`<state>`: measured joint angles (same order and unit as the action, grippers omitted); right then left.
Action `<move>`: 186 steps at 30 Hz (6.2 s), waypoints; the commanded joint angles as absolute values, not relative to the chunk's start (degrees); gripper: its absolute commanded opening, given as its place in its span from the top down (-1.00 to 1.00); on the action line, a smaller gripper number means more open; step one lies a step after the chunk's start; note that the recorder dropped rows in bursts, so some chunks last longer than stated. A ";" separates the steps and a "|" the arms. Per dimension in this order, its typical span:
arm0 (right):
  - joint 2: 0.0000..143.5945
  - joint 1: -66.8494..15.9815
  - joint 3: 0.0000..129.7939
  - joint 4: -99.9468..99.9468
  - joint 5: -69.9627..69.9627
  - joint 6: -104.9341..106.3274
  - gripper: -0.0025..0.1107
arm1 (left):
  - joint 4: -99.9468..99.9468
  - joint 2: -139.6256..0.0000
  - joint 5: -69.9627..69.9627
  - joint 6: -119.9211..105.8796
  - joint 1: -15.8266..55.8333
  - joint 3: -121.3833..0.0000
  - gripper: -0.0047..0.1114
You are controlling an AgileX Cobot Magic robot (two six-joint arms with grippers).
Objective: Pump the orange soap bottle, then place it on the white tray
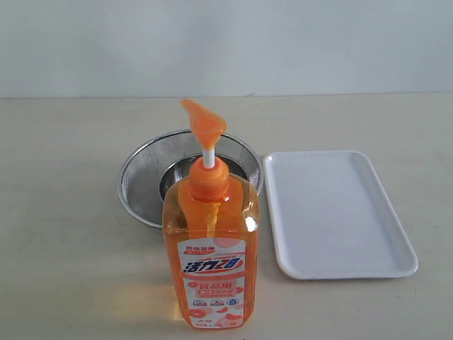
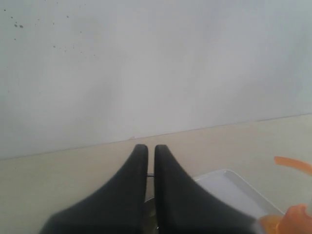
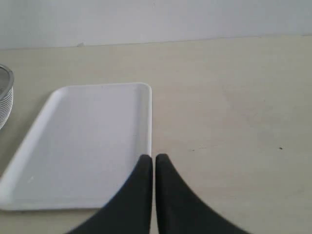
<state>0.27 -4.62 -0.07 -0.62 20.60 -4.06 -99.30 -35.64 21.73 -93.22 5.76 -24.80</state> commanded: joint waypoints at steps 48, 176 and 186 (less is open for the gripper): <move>0.00 -4.56 0.00 -0.74 20.42 -3.97 0.96 | 5.25 -36.67 -20.89 7.49 11.86 -12.98 0.84; 0.00 -4.56 0.00 -0.65 20.42 -3.97 0.96 | 60.23 -93.61 -69.96 30.38 21.39 -31.12 -0.33; 0.00 -4.56 0.00 -0.65 20.42 -3.97 0.96 | 60.23 -93.61 -69.96 29.58 21.39 -31.12 0.61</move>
